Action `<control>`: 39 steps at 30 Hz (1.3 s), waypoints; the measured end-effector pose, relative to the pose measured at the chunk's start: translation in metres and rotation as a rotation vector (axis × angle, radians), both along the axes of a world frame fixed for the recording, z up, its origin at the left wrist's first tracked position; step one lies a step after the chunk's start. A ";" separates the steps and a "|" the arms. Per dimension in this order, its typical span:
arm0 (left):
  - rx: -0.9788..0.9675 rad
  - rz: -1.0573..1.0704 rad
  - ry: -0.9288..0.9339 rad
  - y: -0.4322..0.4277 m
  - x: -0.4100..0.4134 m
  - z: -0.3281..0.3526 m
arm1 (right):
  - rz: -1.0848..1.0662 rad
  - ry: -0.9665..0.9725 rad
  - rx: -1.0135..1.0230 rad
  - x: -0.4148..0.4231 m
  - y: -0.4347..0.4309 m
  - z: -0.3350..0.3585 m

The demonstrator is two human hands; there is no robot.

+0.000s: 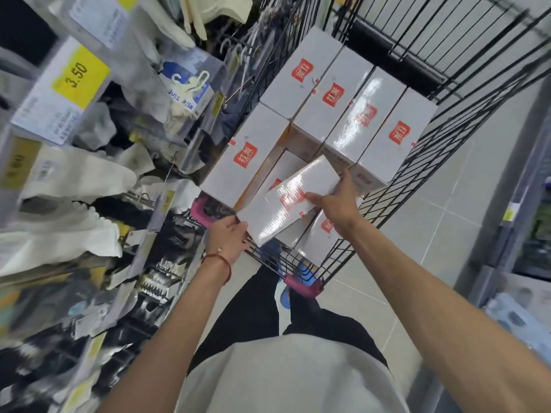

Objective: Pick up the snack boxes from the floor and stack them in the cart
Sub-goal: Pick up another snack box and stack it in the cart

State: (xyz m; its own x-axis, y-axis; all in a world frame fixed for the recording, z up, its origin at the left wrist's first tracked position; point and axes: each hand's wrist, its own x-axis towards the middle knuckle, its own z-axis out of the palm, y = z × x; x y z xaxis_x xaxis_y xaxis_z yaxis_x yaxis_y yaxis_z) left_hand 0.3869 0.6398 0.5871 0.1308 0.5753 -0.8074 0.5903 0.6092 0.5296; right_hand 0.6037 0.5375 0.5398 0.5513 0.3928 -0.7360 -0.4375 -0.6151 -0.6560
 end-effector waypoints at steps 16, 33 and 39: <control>-0.241 0.147 -0.059 0.002 0.023 0.002 | 0.082 0.119 0.134 -0.041 0.036 0.042; -0.152 0.067 -0.117 0.013 0.009 0.023 | -0.038 0.177 0.059 -0.052 0.033 0.062; -0.013 0.061 -0.113 -0.006 -0.011 0.038 | -0.030 0.115 0.072 -0.064 0.000 0.073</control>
